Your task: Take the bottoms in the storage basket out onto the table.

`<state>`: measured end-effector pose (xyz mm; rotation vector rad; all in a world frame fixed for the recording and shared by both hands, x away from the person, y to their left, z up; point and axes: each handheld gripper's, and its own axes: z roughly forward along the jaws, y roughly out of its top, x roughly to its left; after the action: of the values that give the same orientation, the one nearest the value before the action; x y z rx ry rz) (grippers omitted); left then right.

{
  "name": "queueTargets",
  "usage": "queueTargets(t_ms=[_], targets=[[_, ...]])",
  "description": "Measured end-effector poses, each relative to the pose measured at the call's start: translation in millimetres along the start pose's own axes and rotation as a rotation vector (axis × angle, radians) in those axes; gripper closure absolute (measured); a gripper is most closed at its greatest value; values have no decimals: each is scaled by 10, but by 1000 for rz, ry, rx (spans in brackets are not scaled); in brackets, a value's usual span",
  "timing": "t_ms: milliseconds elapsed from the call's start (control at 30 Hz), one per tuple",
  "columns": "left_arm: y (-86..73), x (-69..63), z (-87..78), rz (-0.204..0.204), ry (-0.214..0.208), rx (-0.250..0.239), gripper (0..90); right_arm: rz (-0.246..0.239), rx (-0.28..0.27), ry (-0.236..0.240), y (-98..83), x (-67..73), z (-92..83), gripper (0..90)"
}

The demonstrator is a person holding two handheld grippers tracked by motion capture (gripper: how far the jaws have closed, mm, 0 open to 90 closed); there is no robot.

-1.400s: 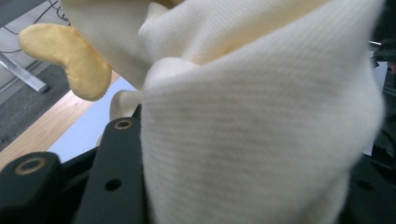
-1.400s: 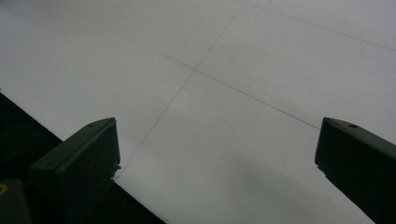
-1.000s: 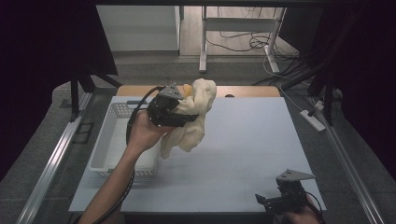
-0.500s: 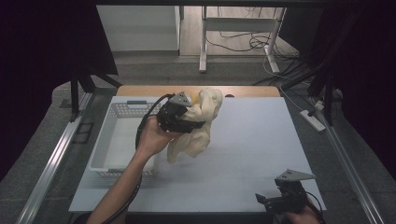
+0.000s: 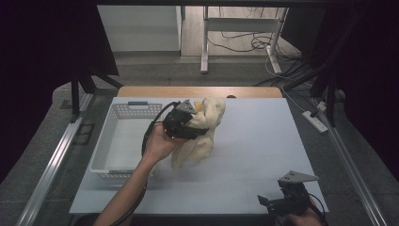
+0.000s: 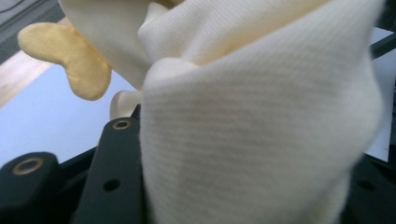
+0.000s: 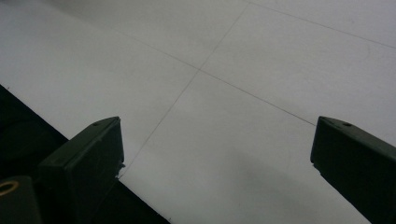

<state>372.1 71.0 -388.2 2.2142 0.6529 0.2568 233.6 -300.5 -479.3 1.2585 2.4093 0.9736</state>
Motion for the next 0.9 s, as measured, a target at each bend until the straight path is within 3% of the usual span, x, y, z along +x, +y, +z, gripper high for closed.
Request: queueTargets(t_ms=[300,767,900], targets=[[-176,18,183,-34,-10,9,524,8,-3,-3,0,-8,-5,12],[-288,-24,393,-51,-32,35,515,8,-5,-2,-3,-7,-7,10],[-355,11,464,-84,-39,34,511,6,-1,-3,-1,-8,-9,10]])
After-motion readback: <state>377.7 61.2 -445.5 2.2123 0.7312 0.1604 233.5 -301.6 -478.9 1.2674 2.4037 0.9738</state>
